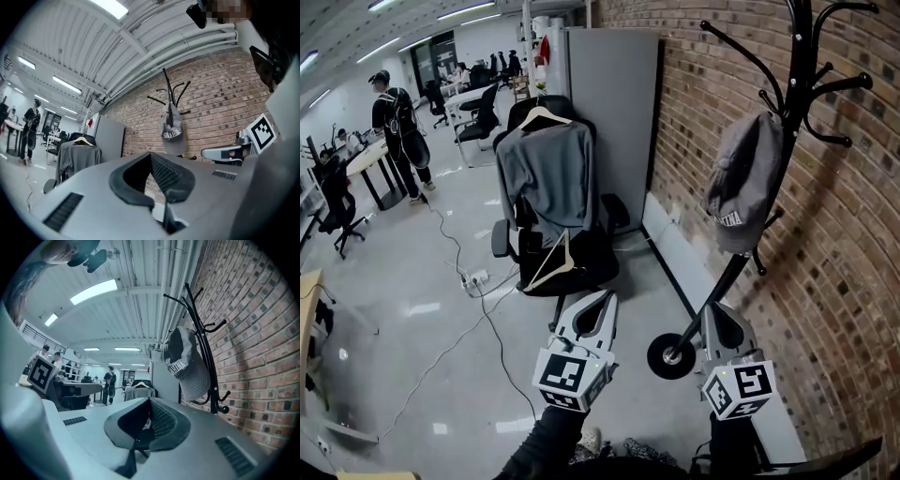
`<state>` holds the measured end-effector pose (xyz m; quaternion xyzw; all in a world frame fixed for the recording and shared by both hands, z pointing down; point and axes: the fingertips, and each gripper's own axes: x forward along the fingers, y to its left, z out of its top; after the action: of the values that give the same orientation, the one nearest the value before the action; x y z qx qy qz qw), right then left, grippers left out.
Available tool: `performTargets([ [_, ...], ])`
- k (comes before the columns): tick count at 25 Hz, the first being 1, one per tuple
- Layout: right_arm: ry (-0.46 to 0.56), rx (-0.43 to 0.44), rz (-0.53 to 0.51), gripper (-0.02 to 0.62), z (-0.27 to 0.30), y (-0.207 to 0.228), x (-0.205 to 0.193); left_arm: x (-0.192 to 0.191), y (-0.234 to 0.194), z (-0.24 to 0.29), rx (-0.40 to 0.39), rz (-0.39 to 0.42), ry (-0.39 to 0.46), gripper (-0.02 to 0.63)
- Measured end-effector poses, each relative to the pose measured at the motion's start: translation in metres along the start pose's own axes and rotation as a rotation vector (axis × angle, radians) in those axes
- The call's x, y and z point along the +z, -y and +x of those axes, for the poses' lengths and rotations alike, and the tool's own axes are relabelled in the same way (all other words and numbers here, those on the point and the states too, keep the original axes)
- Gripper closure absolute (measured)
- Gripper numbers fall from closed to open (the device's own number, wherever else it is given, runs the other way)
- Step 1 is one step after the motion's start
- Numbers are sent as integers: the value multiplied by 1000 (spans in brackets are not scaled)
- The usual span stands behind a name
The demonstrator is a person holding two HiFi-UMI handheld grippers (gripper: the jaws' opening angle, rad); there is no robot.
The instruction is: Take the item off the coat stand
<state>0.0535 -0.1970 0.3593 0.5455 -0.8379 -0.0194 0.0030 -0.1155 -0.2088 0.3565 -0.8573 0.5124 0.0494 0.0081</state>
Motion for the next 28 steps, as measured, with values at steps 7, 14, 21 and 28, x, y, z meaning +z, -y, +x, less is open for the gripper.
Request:
performTargets([
  [7,5,-65,9,586,20,-13,1,-1,-27,12,-74,0,-11,598],
  [14,-1,-143,17,586,29,-14,-5,-4,-36,26,-170,-9,-22,598],
  [21,9,-202,10,586,18,4,0,-7,-20,45,-236,-17,-21,598],
  [28,5,-192,-10,586,20,37,3,-8,0,74,-231,-22,-14,598],
])
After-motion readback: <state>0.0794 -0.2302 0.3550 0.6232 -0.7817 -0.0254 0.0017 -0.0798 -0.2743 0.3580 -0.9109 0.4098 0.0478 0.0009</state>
